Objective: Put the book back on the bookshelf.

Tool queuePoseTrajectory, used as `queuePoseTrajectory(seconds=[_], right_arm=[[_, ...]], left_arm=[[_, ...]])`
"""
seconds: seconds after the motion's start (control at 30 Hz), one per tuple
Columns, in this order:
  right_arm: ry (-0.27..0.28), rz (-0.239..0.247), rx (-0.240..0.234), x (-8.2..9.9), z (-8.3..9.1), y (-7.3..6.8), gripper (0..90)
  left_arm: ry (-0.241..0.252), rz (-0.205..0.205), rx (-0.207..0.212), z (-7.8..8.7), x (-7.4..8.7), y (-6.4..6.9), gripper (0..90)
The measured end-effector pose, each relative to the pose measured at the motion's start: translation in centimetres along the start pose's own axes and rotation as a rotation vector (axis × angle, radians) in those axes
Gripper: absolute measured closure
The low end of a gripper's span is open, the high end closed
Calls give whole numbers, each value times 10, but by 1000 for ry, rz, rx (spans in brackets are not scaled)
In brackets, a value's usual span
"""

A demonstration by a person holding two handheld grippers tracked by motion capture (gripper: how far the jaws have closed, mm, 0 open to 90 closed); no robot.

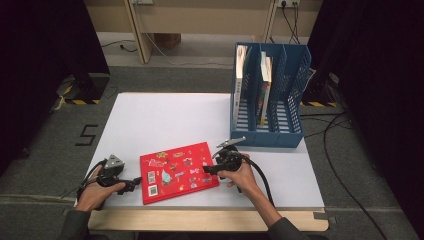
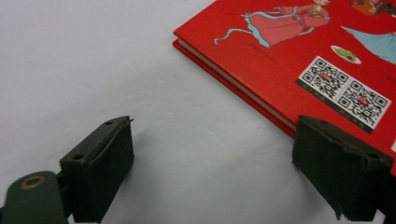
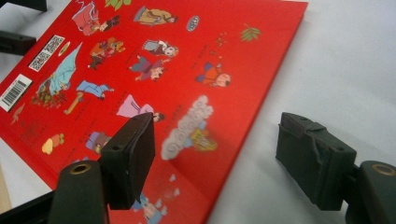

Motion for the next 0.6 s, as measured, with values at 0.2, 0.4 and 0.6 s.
queuePoseTrajectory(seconds=[0.2,0.4,0.6], right_arm=[[15,-11,-2,0,-1,1,292],[55,-46,-20,-1,0,4,274],[99,-121,-44,-1,1,5,270]], left_arm=[[-9,-41,32,0,-1,11,64],[-8,-47,41,0,-2,13,52],[-10,-39,36,-1,-2,14,38]])
Point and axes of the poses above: each handheld gripper's, and its own axes: z roughly backward along the jaws, x roughly out of its underside, y roughly to its right, the point moved 5 cm from there along -z, roughly forward along the jaws, and after that the axes turned 14 degrees about -x, right-handed, at the moved point
